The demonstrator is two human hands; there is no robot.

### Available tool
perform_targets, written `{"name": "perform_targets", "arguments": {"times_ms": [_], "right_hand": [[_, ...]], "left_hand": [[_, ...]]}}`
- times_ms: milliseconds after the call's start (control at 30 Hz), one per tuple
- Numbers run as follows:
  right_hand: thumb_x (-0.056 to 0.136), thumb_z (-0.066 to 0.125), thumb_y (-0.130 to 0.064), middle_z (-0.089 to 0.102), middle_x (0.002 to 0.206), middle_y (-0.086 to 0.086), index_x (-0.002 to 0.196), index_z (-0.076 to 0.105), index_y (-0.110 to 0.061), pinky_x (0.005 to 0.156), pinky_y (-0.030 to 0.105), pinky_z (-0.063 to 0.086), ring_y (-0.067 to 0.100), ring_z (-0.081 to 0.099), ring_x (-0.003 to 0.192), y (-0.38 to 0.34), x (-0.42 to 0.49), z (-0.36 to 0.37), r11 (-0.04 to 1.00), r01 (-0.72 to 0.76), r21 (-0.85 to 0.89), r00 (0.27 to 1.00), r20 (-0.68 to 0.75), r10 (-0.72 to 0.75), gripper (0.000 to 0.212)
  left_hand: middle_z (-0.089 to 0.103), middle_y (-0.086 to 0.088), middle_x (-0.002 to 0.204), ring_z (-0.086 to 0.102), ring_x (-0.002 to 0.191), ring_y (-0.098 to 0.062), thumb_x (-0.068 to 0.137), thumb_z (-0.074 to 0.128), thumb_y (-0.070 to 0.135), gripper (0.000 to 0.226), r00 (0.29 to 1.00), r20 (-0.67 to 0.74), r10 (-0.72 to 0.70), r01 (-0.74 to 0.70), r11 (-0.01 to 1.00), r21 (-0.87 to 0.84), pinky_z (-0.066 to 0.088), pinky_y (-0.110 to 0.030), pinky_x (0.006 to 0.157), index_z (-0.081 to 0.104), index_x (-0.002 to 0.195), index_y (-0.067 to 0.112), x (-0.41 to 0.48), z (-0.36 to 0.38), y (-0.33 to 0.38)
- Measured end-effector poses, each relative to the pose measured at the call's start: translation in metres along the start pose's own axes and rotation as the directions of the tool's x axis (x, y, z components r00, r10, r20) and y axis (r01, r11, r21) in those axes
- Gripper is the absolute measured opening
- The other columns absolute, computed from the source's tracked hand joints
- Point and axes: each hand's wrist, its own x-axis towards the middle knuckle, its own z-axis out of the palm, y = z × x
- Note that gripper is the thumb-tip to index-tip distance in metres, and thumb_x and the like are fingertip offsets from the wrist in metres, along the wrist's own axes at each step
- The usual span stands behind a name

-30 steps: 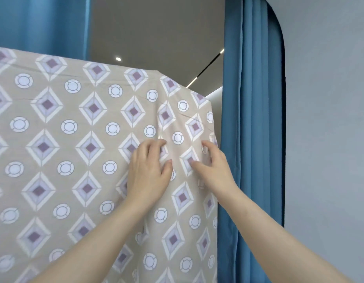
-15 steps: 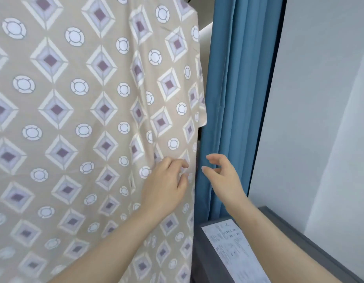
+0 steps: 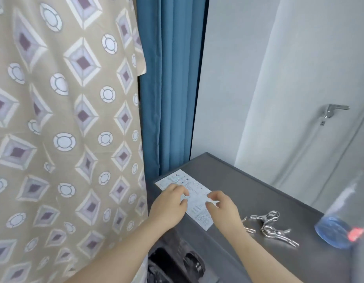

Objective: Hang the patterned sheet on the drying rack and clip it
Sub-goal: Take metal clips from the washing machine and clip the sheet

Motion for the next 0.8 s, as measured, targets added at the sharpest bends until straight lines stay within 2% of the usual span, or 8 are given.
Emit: {"name": "perform_targets", "arguments": {"times_ms": [133, 267, 367, 500, 567, 633, 700, 800], "right_hand": [[0.09, 0.049, -0.014, 0.058, 0.112, -0.004, 0.112, 0.059, -0.018, 0.087, 0.028, 0.041, 0.015, 0.053, 0.099, 0.029, -0.021, -0.002, 0.99, -0.128, -0.068, 0.987, -0.103, 0.12, 0.025], [0.087, 0.049, -0.014, 0.06, 0.11, 0.001, 0.1, 0.059, -0.025, 0.083, 0.031, 0.043, 0.02, 0.054, 0.104, 0.056, -0.042, -0.008, 0.959, -0.283, 0.024, 0.927, -0.25, 0.28, 0.02], [0.087, 0.05, -0.012, 0.052, 0.122, 0.004, 0.112, 0.058, -0.019, 0.087, 0.032, 0.041, 0.025, 0.05, 0.11, 0.076, -0.056, -0.015, 0.929, -0.366, 0.047, 0.864, -0.353, 0.358, 0.027], [0.089, 0.049, -0.011, 0.04, 0.135, 0.004, 0.125, 0.051, -0.017, 0.089, 0.03, 0.039, 0.021, 0.048, 0.113, 0.094, -0.069, -0.019, 0.897, -0.435, 0.077, 0.821, -0.375, 0.43, 0.037], [0.089, 0.05, -0.013, 0.038, 0.137, 0.004, 0.129, 0.048, -0.018, 0.097, 0.034, 0.04, 0.021, 0.047, 0.116, 0.099, -0.071, -0.016, 0.884, -0.461, 0.074, 0.817, -0.353, 0.455, 0.04], [0.088, 0.051, -0.014, 0.037, 0.139, 0.003, 0.131, 0.046, -0.019, 0.103, 0.037, 0.038, 0.022, 0.045, 0.119, 0.103, -0.072, -0.012, 0.886, -0.462, 0.045, 0.827, -0.339, 0.448, 0.043], [0.088, 0.051, -0.014, 0.033, 0.142, 0.001, 0.134, 0.042, -0.02, 0.104, 0.037, 0.037, 0.022, 0.042, 0.122, 0.103, -0.07, -0.013, 0.898, -0.441, 0.0, 0.839, -0.354, 0.412, 0.047], [0.088, 0.047, -0.013, 0.011, 0.153, -0.002, 0.141, 0.03, -0.027, 0.098, 0.037, 0.036, 0.027, 0.026, 0.131, 0.1, -0.059, -0.025, 0.873, -0.467, -0.14, 0.839, -0.383, 0.387, 0.058]], "left_hand": [[0.046, 0.012, 0.126, 0.054, 0.098, -0.011, 0.094, 0.043, 0.022, 0.022, 0.989, 0.132, 0.073, -0.07, 0.997, -0.024, 0.045, -0.027, 0.081, 0.054, 0.114, 0.026, -0.002, 0.024, 0.001], [0.045, 0.011, 0.128, 0.052, 0.105, -0.012, 0.094, 0.043, 0.021, 0.024, 0.96, 0.233, 0.153, -0.146, 0.988, -0.047, 0.044, -0.028, 0.085, 0.053, 0.116, 0.026, -0.001, 0.046, 0.009], [0.044, 0.009, 0.131, 0.048, 0.112, -0.014, 0.093, 0.043, 0.02, 0.028, 0.933, 0.293, 0.211, -0.203, 0.978, -0.058, 0.043, -0.029, 0.087, 0.051, 0.119, 0.025, 0.001, 0.061, 0.018], [0.038, 0.007, 0.136, 0.038, 0.122, -0.015, 0.09, 0.048, 0.019, 0.037, 0.902, 0.337, 0.271, -0.253, 0.963, -0.096, 0.038, -0.028, 0.093, 0.045, 0.126, 0.025, 0.007, 0.084, 0.028], [0.03, 0.005, 0.14, 0.033, 0.127, -0.015, 0.088, 0.054, 0.019, 0.047, 0.902, 0.367, 0.227, -0.158, 0.965, -0.209, 0.03, -0.021, 0.095, 0.039, 0.133, 0.024, 0.007, 0.097, 0.033], [0.024, 0.002, 0.144, 0.028, 0.131, -0.016, 0.087, 0.058, 0.02, 0.058, 0.9, 0.409, 0.153, -0.024, 0.953, -0.303, 0.023, -0.02, 0.099, 0.032, 0.138, 0.021, 0.004, 0.111, 0.036], [0.024, 0.001, 0.146, 0.025, 0.134, -0.016, 0.086, 0.06, 0.023, 0.064, 0.899, 0.412, 0.147, -0.029, 0.96, -0.279, 0.021, -0.025, 0.108, 0.029, 0.141, 0.02, 0.004, 0.124, 0.037], [0.028, 0.002, 0.147, 0.027, 0.135, -0.016, 0.085, 0.062, 0.027, 0.068, 0.914, 0.383, 0.135, -0.041, 0.969, -0.243, 0.025, -0.032, 0.111, 0.028, 0.143, 0.021, 0.015, 0.135, 0.04]]}}
